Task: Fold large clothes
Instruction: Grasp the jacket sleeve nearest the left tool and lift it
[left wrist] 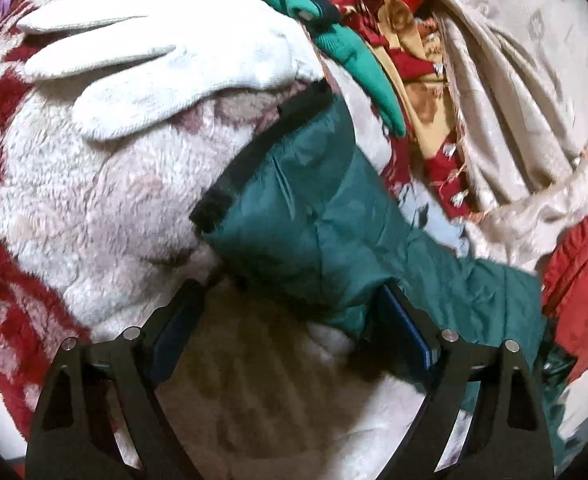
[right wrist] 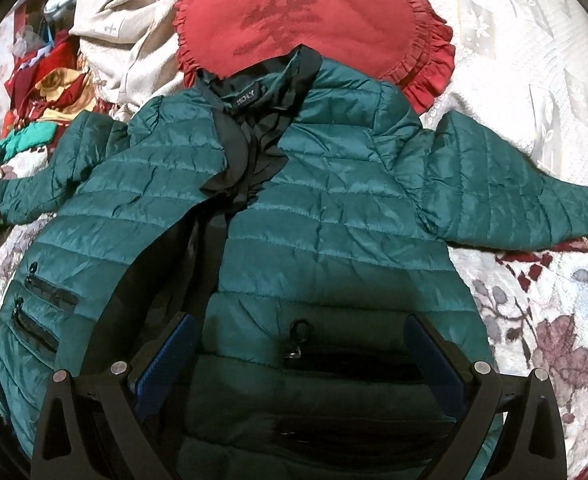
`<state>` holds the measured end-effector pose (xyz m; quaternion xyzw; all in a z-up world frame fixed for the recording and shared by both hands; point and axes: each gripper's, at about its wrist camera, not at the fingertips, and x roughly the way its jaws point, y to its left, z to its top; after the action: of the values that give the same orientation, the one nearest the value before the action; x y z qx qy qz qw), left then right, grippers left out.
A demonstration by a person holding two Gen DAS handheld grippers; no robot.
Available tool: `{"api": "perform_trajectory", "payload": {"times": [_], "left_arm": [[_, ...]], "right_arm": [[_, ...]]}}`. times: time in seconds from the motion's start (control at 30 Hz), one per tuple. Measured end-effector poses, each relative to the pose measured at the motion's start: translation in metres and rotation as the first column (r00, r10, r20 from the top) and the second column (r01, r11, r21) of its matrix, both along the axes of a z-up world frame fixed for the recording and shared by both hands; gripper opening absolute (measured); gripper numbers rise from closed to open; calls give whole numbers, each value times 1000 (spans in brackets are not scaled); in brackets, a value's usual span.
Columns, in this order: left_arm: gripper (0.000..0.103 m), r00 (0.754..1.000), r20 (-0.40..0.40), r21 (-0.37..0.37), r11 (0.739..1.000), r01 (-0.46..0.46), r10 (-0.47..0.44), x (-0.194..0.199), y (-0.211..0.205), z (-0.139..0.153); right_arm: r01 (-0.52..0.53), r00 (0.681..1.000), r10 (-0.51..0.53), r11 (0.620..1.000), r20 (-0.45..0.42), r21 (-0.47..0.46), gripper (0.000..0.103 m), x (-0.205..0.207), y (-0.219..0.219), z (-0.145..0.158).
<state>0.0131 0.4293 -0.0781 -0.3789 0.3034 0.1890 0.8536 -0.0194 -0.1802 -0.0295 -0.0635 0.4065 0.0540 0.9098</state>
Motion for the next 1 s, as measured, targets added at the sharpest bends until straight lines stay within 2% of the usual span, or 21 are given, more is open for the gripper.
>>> {"api": "perform_trajectory", "payload": {"times": [0.17, 0.3, 0.5, 0.57, 0.67, 0.77, 0.8, 0.83, 0.9, 0.97, 1.0], "left_arm": [[89, 996, 88, -104, 994, 19, -10, -4, 4, 1], [91, 987, 145, -93, 993, 78, -64, -7, -4, 9], [92, 988, 96, -41, 991, 128, -123, -5, -16, 2], [92, 994, 79, -54, 995, 85, -81, -4, -6, 0], [92, 996, 86, -116, 993, 8, 2, -1, 12, -2], [92, 997, 74, -124, 992, -1, 11, 11, 17, 1], [89, 998, 66, -122, 992, 4, 4, 14, 16, 1], [56, 998, 61, -117, 993, 10, -3, 16, 14, 1], [14, 1000, -2, -110, 994, 3, -3, 19, 12, 1], [11, 1000, 13, -102, 995, -20, 22, 11, 11, 7], [11, 999, 11, -61, 997, -48, 49, 5, 10, 18]], "right_arm": [[0, 1000, 0, 1000, 6, 6, 103, 0, 3, -1], [-14, 1000, 14, 1000, 2, -3, 103, 0, 5, -3], [-16, 1000, 16, 1000, 6, 4, 103, 1, 5, -2], [-21, 1000, 21, 1000, 2, 2, 103, 1, 6, -2], [-21, 1000, 21, 1000, 4, 2, 103, 0, 6, -2], [-25, 1000, 25, 1000, 0, 0, 103, 0, 7, -3], [-27, 1000, 27, 1000, -3, -3, 103, 0, 8, -4], [-27, 1000, 27, 1000, -5, -4, 103, 1, 8, -4], [-22, 1000, 22, 1000, -6, -7, 103, 2, 7, -4], [-10, 1000, 10, 1000, -5, -4, 103, 3, 5, -3], [-5, 1000, 5, 1000, -5, -2, 103, 3, 3, -3]]}}
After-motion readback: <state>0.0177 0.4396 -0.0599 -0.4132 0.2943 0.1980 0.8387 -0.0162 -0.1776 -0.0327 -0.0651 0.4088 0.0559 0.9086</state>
